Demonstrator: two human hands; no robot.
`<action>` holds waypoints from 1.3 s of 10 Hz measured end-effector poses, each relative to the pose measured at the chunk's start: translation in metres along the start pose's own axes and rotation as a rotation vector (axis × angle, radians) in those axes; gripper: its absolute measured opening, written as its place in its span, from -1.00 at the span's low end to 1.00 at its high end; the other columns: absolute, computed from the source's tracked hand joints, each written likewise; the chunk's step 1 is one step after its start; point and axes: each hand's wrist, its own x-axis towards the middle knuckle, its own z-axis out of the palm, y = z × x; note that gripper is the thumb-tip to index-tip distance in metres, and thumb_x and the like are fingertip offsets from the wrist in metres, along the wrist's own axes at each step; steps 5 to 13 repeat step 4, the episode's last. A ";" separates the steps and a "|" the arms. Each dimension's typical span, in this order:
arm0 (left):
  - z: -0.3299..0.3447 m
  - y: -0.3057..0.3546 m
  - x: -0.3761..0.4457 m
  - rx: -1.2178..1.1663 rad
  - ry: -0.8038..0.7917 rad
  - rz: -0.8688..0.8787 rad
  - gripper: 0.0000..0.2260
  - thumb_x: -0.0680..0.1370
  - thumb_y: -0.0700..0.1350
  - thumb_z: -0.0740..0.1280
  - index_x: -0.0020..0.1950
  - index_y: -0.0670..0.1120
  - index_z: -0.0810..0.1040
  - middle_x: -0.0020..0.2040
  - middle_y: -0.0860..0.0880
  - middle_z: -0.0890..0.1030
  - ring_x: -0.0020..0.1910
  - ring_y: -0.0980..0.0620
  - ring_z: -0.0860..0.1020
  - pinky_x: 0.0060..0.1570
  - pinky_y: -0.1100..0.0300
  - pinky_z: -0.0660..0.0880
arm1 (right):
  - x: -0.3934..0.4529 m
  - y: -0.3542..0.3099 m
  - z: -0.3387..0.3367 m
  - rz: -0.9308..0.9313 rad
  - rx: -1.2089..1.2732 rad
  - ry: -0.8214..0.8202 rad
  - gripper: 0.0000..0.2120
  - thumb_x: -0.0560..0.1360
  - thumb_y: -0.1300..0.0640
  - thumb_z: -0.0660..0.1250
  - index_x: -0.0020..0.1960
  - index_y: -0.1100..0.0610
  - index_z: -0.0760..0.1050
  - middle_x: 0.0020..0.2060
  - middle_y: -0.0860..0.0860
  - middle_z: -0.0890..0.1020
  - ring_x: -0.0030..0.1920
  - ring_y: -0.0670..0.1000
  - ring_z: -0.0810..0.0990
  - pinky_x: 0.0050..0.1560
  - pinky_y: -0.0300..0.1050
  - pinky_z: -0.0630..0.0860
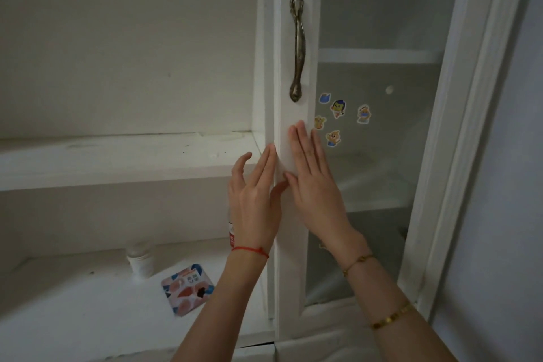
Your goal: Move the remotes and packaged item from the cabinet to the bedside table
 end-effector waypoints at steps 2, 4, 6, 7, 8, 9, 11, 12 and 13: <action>0.003 0.000 0.000 -0.030 -0.002 -0.017 -0.48 0.50 -0.16 0.44 0.45 -0.11 0.42 0.39 0.01 0.52 0.37 -0.17 0.42 0.13 -0.10 0.53 | 0.002 -0.002 -0.003 0.018 0.055 -0.006 -0.38 0.65 0.11 0.09 0.59 0.09 -0.18 0.59 -0.03 -0.16 0.58 0.02 -0.21 0.55 0.10 0.08; -0.016 -0.004 -0.003 -0.041 -0.103 0.024 -0.43 0.53 -0.04 0.39 0.51 -0.08 0.32 0.47 -0.01 0.42 0.41 -0.08 0.35 0.30 -0.06 0.45 | -0.008 -0.007 -0.024 0.024 0.190 -0.017 -0.35 0.63 0.09 0.15 0.59 0.07 -0.12 0.59 -0.08 -0.10 0.58 -0.08 -0.16 0.57 0.01 0.04; -0.016 -0.004 -0.003 -0.041 -0.103 0.024 -0.43 0.53 -0.04 0.39 0.51 -0.08 0.32 0.47 -0.01 0.42 0.41 -0.08 0.35 0.30 -0.06 0.45 | -0.008 -0.007 -0.024 0.024 0.190 -0.017 -0.35 0.63 0.09 0.15 0.59 0.07 -0.12 0.59 -0.08 -0.10 0.58 -0.08 -0.16 0.57 0.01 0.04; -0.016 -0.004 -0.003 -0.041 -0.103 0.024 -0.43 0.53 -0.04 0.39 0.51 -0.08 0.32 0.47 -0.01 0.42 0.41 -0.08 0.35 0.30 -0.06 0.45 | -0.008 -0.007 -0.024 0.024 0.190 -0.017 -0.35 0.63 0.09 0.15 0.59 0.07 -0.12 0.59 -0.08 -0.10 0.58 -0.08 -0.16 0.57 0.01 0.04; -0.016 -0.004 -0.003 -0.041 -0.103 0.024 -0.43 0.53 -0.04 0.39 0.51 -0.08 0.32 0.47 -0.01 0.42 0.41 -0.08 0.35 0.30 -0.06 0.45 | -0.008 -0.007 -0.024 0.024 0.190 -0.017 -0.35 0.63 0.09 0.15 0.59 0.07 -0.12 0.59 -0.08 -0.10 0.58 -0.08 -0.16 0.57 0.01 0.04; -0.016 -0.004 -0.003 -0.041 -0.103 0.024 -0.43 0.53 -0.04 0.39 0.51 -0.08 0.32 0.47 -0.01 0.42 0.41 -0.08 0.35 0.30 -0.06 0.45 | -0.008 -0.007 -0.024 0.024 0.190 -0.017 -0.35 0.63 0.09 0.15 0.59 0.07 -0.12 0.59 -0.08 -0.10 0.58 -0.08 -0.16 0.57 0.01 0.04; -0.016 -0.004 -0.003 -0.041 -0.103 0.024 -0.43 0.53 -0.04 0.39 0.51 -0.08 0.32 0.47 -0.01 0.42 0.41 -0.08 0.35 0.30 -0.06 0.45 | -0.008 -0.007 -0.024 0.024 0.190 -0.017 -0.35 0.63 0.09 0.15 0.59 0.07 -0.12 0.59 -0.08 -0.10 0.58 -0.08 -0.16 0.57 0.01 0.04; -0.016 -0.004 -0.003 -0.041 -0.103 0.024 -0.43 0.53 -0.04 0.39 0.51 -0.08 0.32 0.47 -0.01 0.42 0.41 -0.08 0.35 0.30 -0.06 0.45 | -0.008 -0.007 -0.024 0.024 0.190 -0.017 -0.35 0.63 0.09 0.15 0.59 0.07 -0.12 0.59 -0.08 -0.10 0.58 -0.08 -0.16 0.57 0.01 0.04; -0.016 -0.004 -0.003 -0.041 -0.103 0.024 -0.43 0.53 -0.04 0.39 0.51 -0.08 0.32 0.47 -0.01 0.42 0.41 -0.08 0.35 0.30 -0.06 0.45 | -0.008 -0.007 -0.024 0.024 0.190 -0.017 -0.35 0.63 0.09 0.15 0.59 0.07 -0.12 0.59 -0.08 -0.10 0.58 -0.08 -0.16 0.57 0.01 0.04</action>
